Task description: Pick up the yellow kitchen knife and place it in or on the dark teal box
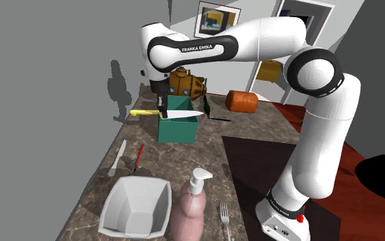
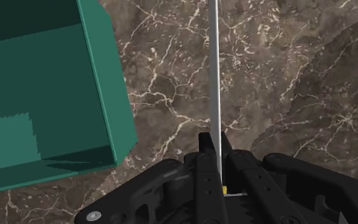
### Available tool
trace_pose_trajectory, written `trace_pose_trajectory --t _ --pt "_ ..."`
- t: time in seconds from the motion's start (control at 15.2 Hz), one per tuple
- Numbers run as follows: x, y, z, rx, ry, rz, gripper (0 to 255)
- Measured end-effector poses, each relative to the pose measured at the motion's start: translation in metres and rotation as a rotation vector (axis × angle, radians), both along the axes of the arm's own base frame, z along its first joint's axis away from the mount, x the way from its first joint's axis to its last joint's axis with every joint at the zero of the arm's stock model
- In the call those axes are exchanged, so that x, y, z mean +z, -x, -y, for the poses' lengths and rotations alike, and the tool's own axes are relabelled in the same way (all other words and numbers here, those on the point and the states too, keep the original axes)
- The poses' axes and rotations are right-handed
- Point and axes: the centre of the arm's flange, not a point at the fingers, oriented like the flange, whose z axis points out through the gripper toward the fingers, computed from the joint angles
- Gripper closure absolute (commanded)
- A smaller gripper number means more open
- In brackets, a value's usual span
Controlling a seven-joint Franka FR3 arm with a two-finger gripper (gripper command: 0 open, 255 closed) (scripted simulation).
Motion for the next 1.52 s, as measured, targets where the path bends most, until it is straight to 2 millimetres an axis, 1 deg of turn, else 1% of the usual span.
trace_pose_trajectory --t 0.33,0.4,0.46,0.66,0.79,0.92,1.25,1.39,1.52 --pt "-0.001 -0.039 0.051 0.000 0.000 0.000 255" --pt "0.000 -0.047 0.064 0.000 0.000 -0.001 255" --pt "-0.003 -0.054 0.075 0.000 0.000 0.000 255" --pt "-0.001 -0.079 0.103 0.000 0.000 0.000 255" --pt "0.000 -0.092 0.126 0.000 0.000 0.000 255" --pt "0.000 -0.109 0.149 0.000 0.000 0.000 255" --pt "0.003 -0.150 0.198 0.000 0.000 0.000 255" --pt "-0.005 -0.154 0.210 0.000 0.000 -0.001 255" --pt "-0.014 -0.154 0.212 0.000 0.000 -0.001 255"
